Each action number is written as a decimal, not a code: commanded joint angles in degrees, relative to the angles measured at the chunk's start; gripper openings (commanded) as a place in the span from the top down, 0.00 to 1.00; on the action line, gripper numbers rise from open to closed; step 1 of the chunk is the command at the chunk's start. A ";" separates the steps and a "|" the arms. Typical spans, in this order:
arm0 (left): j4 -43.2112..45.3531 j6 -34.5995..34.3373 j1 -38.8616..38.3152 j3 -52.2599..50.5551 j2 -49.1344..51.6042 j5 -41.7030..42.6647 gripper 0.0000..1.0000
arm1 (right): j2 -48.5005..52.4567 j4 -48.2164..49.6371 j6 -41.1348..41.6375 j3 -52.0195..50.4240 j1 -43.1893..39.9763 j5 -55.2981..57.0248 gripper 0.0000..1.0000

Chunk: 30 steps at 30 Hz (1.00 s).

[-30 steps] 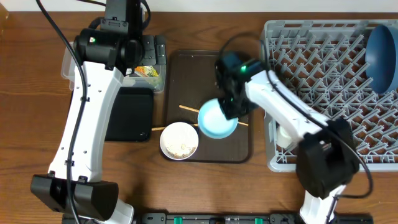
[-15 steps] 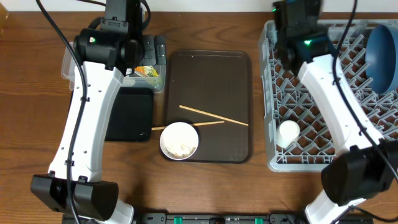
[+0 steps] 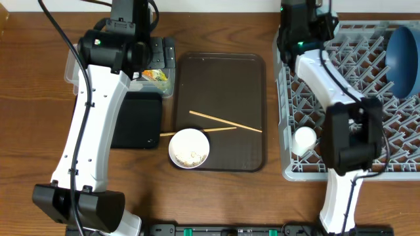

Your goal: Sort waste into correct bins and load items into the dishwasher rack

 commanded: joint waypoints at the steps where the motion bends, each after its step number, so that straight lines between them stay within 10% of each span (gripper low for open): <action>1: -0.22 0.57 0.09 0.35 0.22 -0.46 0.00 | 1.40 0.04 -6.32 0.31 1.01 4.85 0.99; 12: -0.22 0.57 0.09 0.35 0.22 -0.48 0.00 | 1.70 -9.18 -6.29 0.26 5.57 4.63 0.91; 18: -0.22 0.57 0.09 0.35 0.22 -0.48 0.00 | 1.70 -15.74 -6.03 0.26 7.54 4.57 0.01; 30: -0.22 0.57 0.09 0.35 0.22 -0.48 0.00 | -6.32 -14.05 -0.87 0.50 7.82 -6.58 0.01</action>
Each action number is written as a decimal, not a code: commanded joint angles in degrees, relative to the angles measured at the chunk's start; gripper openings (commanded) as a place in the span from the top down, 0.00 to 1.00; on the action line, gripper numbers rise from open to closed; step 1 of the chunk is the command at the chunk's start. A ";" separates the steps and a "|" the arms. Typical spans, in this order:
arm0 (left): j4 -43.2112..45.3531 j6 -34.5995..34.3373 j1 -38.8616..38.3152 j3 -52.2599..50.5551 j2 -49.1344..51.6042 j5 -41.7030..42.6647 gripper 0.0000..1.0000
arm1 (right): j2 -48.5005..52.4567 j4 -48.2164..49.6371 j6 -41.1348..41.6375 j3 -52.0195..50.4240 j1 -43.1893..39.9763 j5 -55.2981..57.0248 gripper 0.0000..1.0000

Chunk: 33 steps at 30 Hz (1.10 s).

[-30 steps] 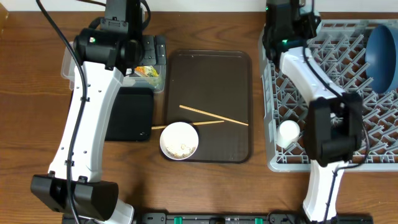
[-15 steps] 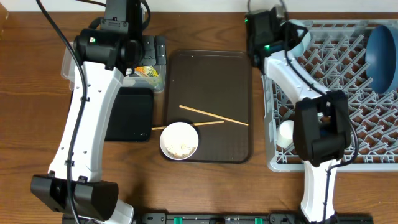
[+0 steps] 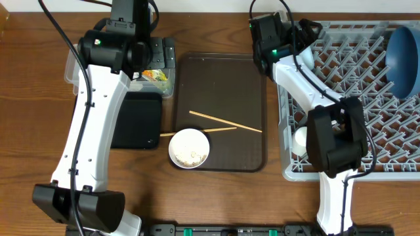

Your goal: Sort waste into correct bins and load items into the dishwasher rack

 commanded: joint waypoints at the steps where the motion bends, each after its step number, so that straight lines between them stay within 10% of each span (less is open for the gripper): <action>1: -0.20 0.55 0.09 0.35 0.22 -0.48 0.00 | -7.89 -0.57 4.50 0.50 0.20 -6.69 0.01; 23: -0.20 0.55 0.09 0.35 0.22 -0.48 0.00 | -19.78 -25.46 30.88 -0.11 -1.66 -82.09 0.01; 33: -0.20 0.55 0.09 0.35 0.22 -0.46 0.00 | -19.74 -27.78 40.81 -6.40 2.14 -85.20 0.15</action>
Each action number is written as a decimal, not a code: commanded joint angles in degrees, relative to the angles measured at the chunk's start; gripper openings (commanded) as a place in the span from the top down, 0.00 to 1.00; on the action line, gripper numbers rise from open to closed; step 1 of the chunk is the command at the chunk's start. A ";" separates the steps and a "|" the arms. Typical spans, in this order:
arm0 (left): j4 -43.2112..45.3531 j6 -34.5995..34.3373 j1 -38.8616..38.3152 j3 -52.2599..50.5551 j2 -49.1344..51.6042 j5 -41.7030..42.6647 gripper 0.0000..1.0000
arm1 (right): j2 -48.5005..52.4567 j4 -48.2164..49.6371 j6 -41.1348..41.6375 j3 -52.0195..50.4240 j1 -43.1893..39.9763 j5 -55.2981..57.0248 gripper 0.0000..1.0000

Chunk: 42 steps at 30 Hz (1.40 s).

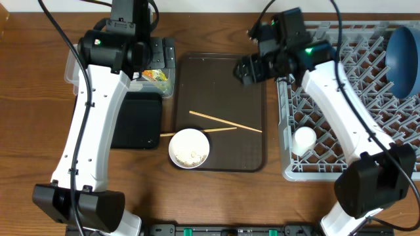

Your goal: Sort waste into correct bins and load items into the dishwasher rack

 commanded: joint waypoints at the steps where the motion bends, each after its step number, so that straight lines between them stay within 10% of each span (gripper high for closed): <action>1: -0.20 0.52 0.09 0.35 0.22 -0.46 0.00 | 0.24 0.46 7.10 -3.85 3.04 -3.30 0.16; 19: -0.68 0.52 0.33 0.37 0.22 0.04 0.02 | 0.24 6.95 21.94 -14.38 16.65 11.63 0.35; 26: -7.06 -2.03 -2.14 -0.92 0.55 11.82 0.17 | -2.62 6.80 19.91 -10.03 5.53 10.32 0.30; 42: 3.76 -23.69 -20.41 -24.98 0.55 6.38 0.34 | -8.44 -4.02 8.92 2.93 -11.10 9.16 0.25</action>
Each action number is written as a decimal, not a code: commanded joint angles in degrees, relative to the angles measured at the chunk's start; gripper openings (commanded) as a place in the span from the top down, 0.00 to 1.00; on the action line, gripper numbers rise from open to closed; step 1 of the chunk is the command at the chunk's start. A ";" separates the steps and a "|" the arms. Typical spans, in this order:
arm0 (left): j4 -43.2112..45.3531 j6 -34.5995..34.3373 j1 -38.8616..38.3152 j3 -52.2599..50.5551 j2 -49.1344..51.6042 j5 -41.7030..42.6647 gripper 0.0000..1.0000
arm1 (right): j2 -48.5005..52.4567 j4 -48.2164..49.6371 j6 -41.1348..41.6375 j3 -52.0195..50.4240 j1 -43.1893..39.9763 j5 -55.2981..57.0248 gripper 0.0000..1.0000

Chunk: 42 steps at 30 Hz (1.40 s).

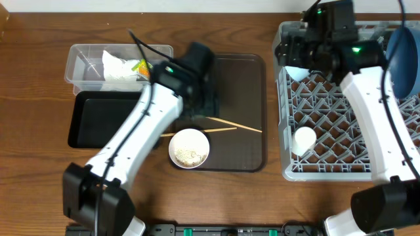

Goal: Sort waste into correct bins and load items into the dishwasher rack
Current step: 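Grasp the white bowl of rice with the left gripper, then carry the rice bowl left over the black tray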

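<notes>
Two wooden chopsticks (pixel 230 123) lie crossed on the brown tray (pixel 246 78). A white bowl (pixel 189 147) with food scraps sits on the tray's front left corner. My left gripper (pixel 210 108) points down over the tray, just above the chopsticks' left ends; its jaws are hidden by the wrist. My right gripper (pixel 293 58) hovers over the back left corner of the grey dishwasher rack (pixel 341 172); whether it is open or shut does not show. The rack holds a white cup (pixel 304 139) and a blue bowl (pixel 401 59).
A clear bin (pixel 85 56) with white paper and a coloured wrapper stands at the back left. In front of it lies a black bin (pixel 105 121). The left arm stretches diagonally from the table's front left across to the tray.
The left arm has left the clear bin and now reaches over the tray, above the chopsticks. The right gripper has moved from over the tray's back right to the rack's back left corner.
The left arm stayed over the clear bin through all earlier moments. The right gripper stood at the rack's back left corner, then at the tray's edge, then over the tray's back right. Now it is back over the rack and the left gripper is above the chopsticks.
</notes>
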 commanded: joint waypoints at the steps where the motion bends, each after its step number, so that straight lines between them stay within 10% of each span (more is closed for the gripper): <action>1: 2.19 -8.07 -2.73 -4.83 0.55 -6.51 0.35 | -0.57 -0.92 -2.62 0.76 -0.48 0.13 0.25; 42: 18.12 -19.21 -8.46 -20.79 4.68 -13.27 0.93 | -0.57 -4.48 -2.78 0.74 -0.39 2.75 0.28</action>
